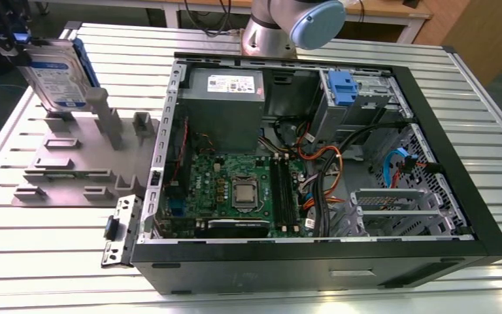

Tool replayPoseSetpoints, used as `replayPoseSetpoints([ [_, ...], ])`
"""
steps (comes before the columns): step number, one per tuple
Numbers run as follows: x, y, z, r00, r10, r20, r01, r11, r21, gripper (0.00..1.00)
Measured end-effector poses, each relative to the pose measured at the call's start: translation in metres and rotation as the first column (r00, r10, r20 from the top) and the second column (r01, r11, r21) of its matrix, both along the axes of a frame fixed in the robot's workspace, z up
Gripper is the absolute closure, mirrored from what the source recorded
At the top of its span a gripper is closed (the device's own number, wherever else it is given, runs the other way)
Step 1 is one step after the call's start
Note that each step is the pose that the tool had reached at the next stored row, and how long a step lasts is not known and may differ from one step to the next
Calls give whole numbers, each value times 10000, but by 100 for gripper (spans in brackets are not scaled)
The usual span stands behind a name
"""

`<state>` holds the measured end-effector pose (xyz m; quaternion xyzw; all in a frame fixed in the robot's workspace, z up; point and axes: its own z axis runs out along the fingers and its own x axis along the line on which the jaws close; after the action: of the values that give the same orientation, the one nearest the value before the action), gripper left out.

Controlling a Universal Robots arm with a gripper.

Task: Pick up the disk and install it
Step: 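Pick up the disk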

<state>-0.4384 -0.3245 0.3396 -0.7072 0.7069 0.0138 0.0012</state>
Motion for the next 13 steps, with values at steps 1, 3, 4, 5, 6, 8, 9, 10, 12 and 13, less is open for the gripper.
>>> replayPoseSetpoints([
  [1,0,0,5,10000,0,-3,0,10000,-1,64],
  [3,0,0,6,10000,0,2,0,10000,1,64],
  [4,0,0,8,10000,-1,1,1,10000,1,64],
  [5,0,0,11,10000,0,-2,0,10000,0,64],
  [6,0,0,13,10000,0,-2,0,10000,0,64],
  [8,0,0,18,10000,-1,-2,1,10000,0,64],
  [9,0,0,20,10000,0,-2,0,10000,0,64],
  [10,0,0,23,10000,0,-2,0,10000,-1,64],
  [12,0,0,29,10000,0,-2,0,10000,-1,64],
  [13,0,0,32,10000,0,-2,0,10000,-1,64],
])
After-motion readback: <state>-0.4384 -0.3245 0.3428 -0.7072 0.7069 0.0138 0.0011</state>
